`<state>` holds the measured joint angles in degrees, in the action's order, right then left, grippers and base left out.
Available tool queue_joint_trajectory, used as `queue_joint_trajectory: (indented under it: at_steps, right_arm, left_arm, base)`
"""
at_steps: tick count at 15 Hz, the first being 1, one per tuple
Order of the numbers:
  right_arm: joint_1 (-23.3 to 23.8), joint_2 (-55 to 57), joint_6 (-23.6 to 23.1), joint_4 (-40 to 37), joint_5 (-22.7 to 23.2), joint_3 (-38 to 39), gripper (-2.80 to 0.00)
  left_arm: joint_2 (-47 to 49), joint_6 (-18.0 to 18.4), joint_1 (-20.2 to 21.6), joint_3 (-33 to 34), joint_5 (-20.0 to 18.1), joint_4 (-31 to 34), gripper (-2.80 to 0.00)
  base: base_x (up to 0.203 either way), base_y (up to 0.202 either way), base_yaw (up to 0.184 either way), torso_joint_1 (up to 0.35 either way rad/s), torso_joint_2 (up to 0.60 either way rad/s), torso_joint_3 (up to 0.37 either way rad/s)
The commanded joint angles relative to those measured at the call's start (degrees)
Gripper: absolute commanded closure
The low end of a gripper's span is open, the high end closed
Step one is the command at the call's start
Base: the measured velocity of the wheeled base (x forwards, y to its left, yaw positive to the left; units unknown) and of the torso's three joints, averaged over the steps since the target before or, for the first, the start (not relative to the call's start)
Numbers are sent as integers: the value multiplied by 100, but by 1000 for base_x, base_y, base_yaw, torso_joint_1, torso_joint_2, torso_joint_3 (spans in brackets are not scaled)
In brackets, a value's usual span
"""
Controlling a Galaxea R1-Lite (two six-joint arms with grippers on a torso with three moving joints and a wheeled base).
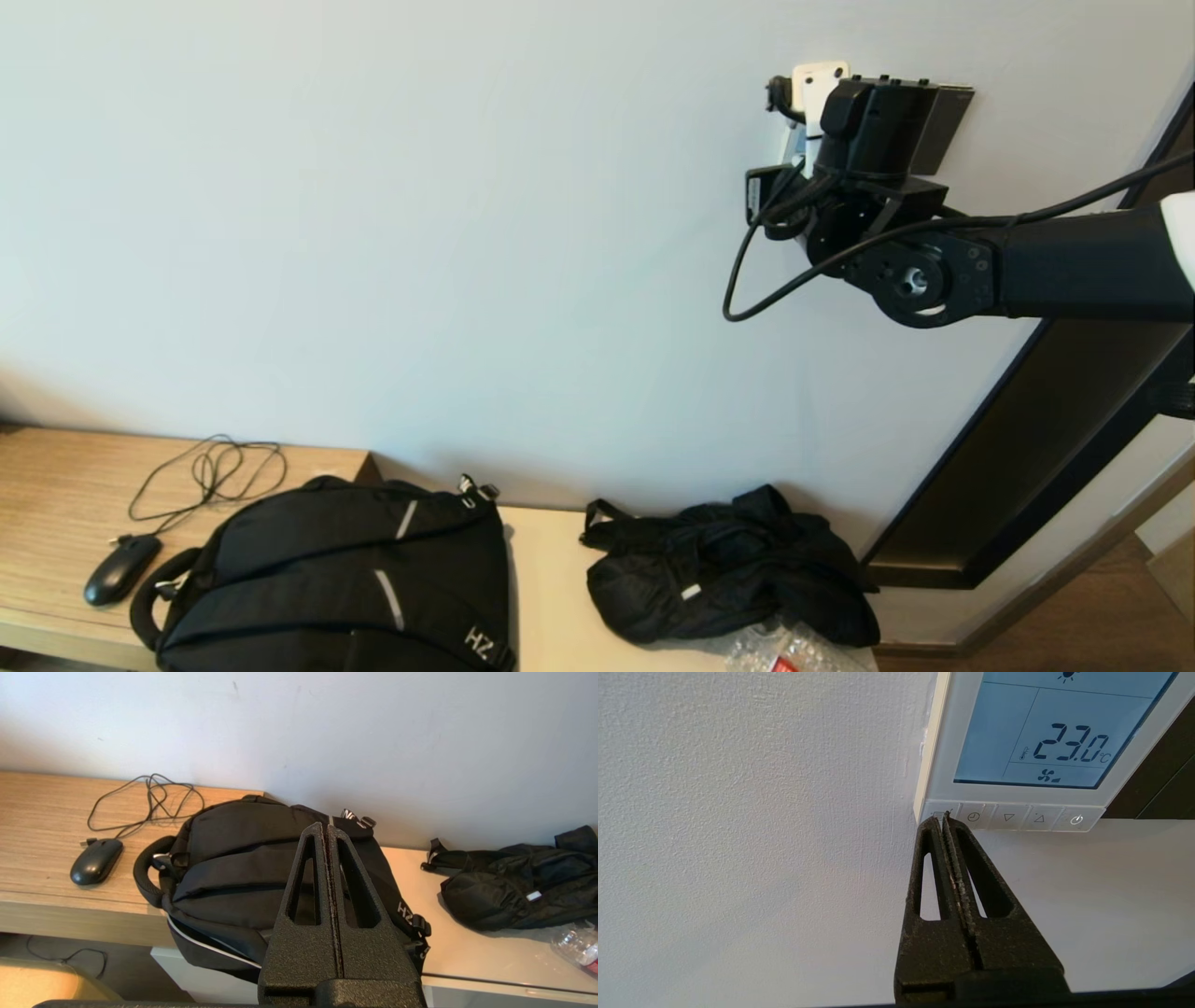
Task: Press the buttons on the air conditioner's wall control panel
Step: Press the temperature increase button
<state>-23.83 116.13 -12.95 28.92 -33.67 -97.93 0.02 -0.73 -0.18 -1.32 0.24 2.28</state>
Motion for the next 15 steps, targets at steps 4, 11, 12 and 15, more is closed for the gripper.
queue_joint_trajectory:
  at_steps: [4, 11, 12, 15]
  right_arm:
    - [62, 147, -14, 26, -8, -78, 0]
    - [132, 253, -15, -26, -8, -315, 0]
    - [124, 249, -15, -26, -8, -315, 0]
    - [89, 174, -15, 0, -18, -229, 0]
  left_arm:
    - [6, 0, 1, 0, 2, 1, 0]
    - [-2, 3, 1, 0, 2, 1, 0]
    - [2, -6, 1, 0, 2, 1, 0]
    - [-2, -6, 1, 0, 2, 1, 0]
  base:
    - [0, 0, 0, 0, 0, 0]
    - [0, 0, 0, 0, 0, 0]
    - [0, 0, 0, 0, 0, 0]
    - [0, 0, 0, 0, 0, 0]
